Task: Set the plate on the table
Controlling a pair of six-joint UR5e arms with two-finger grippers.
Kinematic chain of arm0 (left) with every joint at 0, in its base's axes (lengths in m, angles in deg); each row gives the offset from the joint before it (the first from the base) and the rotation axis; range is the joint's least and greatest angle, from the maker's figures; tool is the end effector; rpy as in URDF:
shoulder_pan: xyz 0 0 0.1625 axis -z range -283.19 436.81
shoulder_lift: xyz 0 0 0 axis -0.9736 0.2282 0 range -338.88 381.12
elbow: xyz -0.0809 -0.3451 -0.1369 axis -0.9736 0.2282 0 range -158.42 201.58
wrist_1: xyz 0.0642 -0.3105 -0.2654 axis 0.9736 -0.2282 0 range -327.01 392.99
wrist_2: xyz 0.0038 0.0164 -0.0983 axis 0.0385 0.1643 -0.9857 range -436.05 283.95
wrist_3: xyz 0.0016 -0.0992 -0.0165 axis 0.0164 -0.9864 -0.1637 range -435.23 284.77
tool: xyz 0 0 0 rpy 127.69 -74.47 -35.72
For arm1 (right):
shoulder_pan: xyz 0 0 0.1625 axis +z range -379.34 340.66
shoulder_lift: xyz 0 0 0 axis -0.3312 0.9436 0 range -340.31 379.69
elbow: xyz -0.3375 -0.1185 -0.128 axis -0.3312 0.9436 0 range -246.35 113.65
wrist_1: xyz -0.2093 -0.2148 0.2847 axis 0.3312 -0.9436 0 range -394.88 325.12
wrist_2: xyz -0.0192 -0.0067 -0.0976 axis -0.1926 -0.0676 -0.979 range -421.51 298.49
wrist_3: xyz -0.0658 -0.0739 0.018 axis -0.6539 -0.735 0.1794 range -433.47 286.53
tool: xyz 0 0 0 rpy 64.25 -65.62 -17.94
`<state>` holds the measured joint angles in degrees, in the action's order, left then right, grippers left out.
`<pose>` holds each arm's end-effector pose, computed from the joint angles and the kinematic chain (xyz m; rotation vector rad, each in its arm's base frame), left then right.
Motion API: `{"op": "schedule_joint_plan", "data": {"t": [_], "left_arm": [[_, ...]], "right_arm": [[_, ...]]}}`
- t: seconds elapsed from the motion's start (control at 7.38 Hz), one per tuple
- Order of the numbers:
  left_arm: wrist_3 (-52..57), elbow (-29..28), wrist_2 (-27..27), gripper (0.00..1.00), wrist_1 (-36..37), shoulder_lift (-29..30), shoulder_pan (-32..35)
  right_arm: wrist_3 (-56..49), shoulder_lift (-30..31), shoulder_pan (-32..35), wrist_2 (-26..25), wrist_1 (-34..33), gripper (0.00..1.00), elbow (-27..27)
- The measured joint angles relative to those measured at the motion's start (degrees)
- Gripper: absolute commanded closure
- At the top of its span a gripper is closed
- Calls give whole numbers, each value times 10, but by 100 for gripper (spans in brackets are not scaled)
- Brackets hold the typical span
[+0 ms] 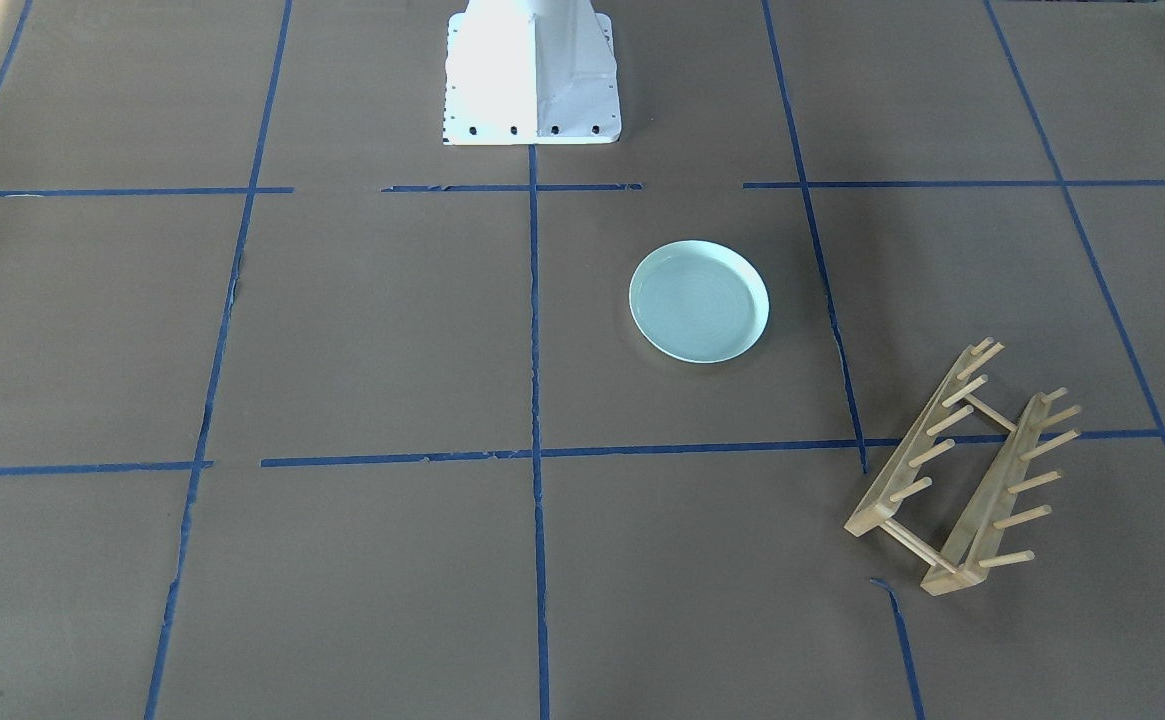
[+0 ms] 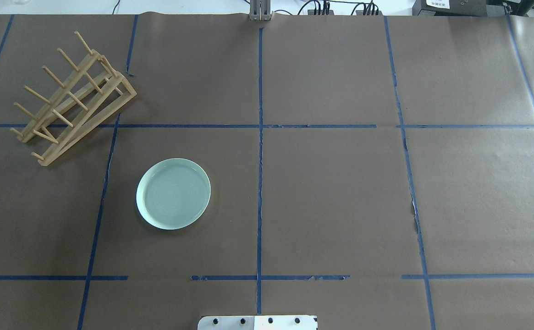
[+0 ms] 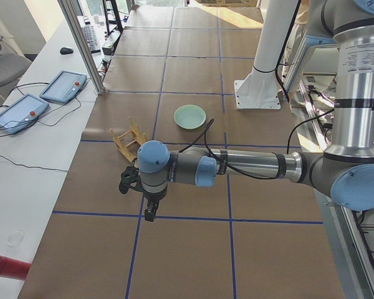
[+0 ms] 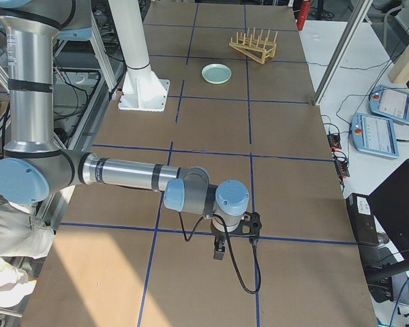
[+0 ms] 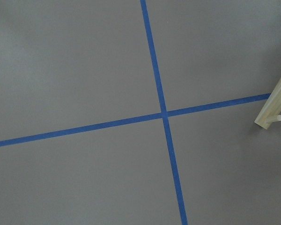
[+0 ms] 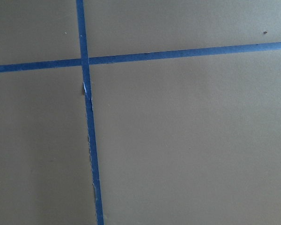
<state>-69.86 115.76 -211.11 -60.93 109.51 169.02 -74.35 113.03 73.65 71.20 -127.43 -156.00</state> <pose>-0.0809 -0.4847 0.5841 0.1589 0.7770 0.0969 0.0890 -0.4556 0.6512 -0.0786 -0.7480 0.0757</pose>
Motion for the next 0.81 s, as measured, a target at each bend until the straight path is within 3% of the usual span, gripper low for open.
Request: {"op": "schedule_joint_plan", "data": {"t": [0.81], "left_arm": [[2,16,-2,0,3,-4,3]], "right_arm": [[0,0,0,0,0,0,0]]}}
